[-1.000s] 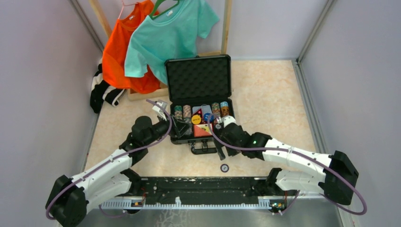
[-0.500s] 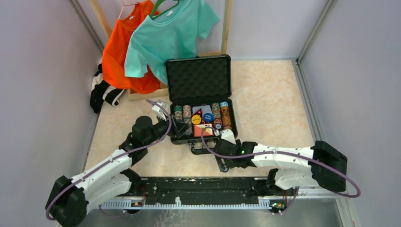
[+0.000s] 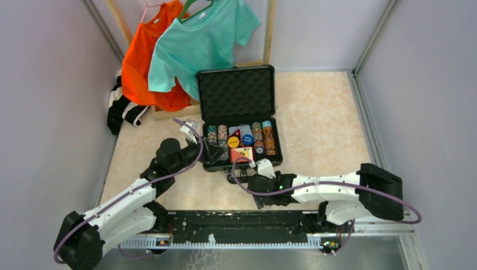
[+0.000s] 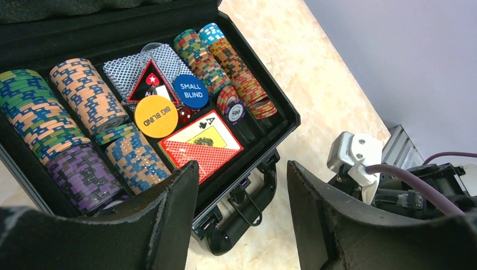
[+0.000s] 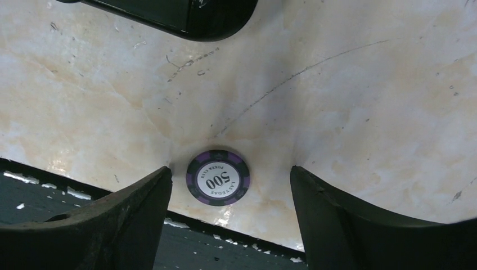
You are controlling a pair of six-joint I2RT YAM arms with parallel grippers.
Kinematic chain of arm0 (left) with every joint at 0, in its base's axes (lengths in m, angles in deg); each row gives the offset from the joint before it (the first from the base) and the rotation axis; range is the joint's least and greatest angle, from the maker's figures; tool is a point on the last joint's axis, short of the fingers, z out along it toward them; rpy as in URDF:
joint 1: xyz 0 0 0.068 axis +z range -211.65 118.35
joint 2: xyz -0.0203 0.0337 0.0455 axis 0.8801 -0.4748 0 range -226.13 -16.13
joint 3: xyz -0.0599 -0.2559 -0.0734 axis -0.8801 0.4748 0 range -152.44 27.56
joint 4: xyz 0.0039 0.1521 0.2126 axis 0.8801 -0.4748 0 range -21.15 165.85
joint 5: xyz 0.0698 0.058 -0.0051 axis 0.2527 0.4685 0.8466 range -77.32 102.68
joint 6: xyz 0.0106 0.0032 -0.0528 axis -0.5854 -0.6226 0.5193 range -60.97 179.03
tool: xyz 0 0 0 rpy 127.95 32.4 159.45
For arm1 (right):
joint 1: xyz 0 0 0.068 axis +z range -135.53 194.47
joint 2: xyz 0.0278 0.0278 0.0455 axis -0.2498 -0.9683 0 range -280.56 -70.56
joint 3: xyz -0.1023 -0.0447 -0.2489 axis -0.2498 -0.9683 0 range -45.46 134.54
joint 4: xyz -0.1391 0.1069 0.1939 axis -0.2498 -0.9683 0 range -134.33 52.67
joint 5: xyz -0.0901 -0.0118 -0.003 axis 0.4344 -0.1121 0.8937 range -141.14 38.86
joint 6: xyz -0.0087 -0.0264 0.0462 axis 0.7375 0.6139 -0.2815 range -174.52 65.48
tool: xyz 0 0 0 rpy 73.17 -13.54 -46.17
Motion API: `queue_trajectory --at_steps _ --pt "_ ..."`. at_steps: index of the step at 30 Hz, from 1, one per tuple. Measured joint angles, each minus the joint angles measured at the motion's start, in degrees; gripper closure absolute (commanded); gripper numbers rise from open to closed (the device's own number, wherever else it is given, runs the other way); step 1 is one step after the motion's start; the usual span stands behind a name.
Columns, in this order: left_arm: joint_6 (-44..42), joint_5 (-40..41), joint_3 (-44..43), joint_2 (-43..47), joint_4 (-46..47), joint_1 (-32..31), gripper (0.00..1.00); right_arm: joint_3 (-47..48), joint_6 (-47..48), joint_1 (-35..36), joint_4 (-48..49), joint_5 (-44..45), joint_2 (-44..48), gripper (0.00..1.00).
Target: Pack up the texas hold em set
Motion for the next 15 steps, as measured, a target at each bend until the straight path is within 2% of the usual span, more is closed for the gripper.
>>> queue_trajectory --at_steps 5,15 --pt "0.0 -0.2 0.0 0.5 -0.6 0.1 0.36 1.7 -1.7 2.6 0.3 1.8 -2.6 0.33" --pt "0.0 -0.9 0.0 0.8 -0.7 0.1 0.36 3.1 -5.2 5.3 -0.7 4.5 -4.5 0.37"
